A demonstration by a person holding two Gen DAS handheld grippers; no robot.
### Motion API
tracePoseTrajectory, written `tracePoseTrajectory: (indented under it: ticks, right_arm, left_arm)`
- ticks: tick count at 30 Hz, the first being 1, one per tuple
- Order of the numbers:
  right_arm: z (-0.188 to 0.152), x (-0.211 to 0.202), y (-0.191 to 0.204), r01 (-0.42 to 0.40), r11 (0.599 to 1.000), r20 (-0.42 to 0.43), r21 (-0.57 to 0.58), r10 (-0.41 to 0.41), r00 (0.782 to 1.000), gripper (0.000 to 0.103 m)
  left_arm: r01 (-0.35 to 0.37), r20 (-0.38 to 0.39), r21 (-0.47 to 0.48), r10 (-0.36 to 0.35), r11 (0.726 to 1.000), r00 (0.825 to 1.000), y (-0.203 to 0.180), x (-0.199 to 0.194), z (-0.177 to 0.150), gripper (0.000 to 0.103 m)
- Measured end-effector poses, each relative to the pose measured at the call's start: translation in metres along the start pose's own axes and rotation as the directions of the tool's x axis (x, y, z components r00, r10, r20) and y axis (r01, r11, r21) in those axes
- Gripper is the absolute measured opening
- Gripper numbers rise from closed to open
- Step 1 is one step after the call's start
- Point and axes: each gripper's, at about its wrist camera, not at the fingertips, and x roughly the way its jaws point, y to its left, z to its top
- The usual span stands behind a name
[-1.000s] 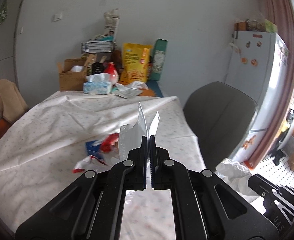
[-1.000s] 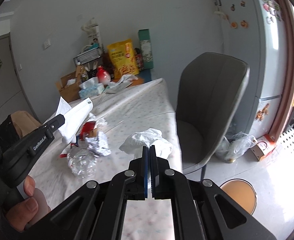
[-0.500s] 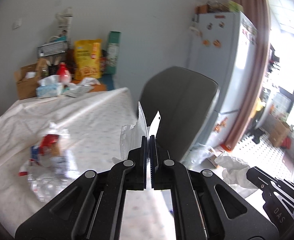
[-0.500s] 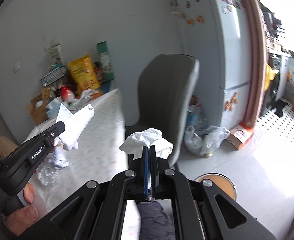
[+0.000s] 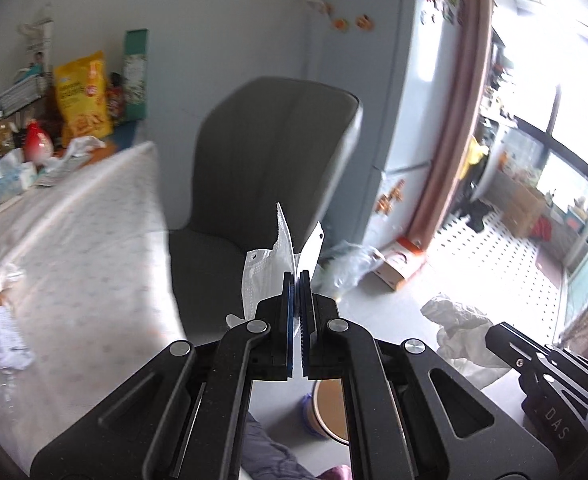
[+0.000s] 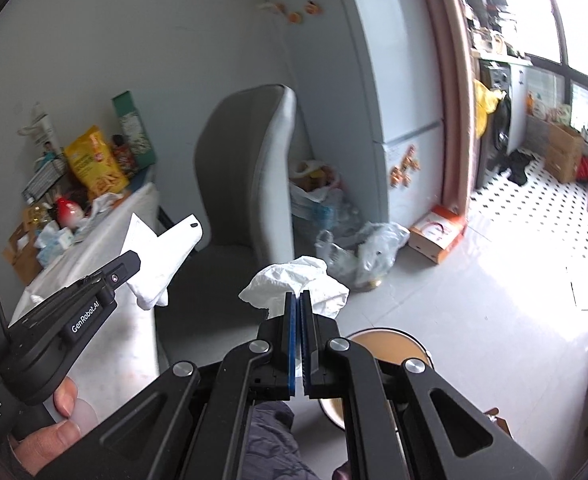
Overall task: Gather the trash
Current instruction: 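Carry the white tissue in the left tool toward the cream bucket, then open the left tool over the bucket to drop the tissue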
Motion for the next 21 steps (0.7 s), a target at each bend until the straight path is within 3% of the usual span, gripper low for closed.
tracePoseTrajectory:
  ticks: [16,17,18,19,21]
  right_arm:
    - [-0.009,0.085,-0.063,0.075,0.993,-0.152,0.093,-0.06,0.987,0.008]
    - [-0.01,0.088,-0.066,0.075,0.992,-0.16,0.099,-0.059,0.985,0.018]
    - [-0.011,0.091,-0.068,0.077,0.991,-0.165,0.109,-0.059,0.984,0.046]
    - [-0.012,0.09,-0.071,0.079,0.99,-0.157,0.119,-0.06,0.986,0.053]
    - [-0.013,0.089,-0.073,0.08,0.989,-0.145,0.122,-0.062,0.988,0.05]
  left_arm:
    - [0.069,-0.182,0.066,-0.056,0.995,0.982,-0.045,0.091,-0.021,0.004]
    - [0.074,-0.195,0.069,-0.059,0.995,0.979,-0.049,0.097,-0.023,0.004]
    - [0.076,-0.202,0.071,-0.061,0.995,0.978,-0.05,0.1,-0.024,0.004]
    - [0.078,-0.207,0.073,-0.062,0.994,0.976,-0.052,0.103,-0.025,0.004]
    - [0.083,-0.217,0.078,-0.065,0.993,0.974,-0.054,0.108,-0.027,0.004]
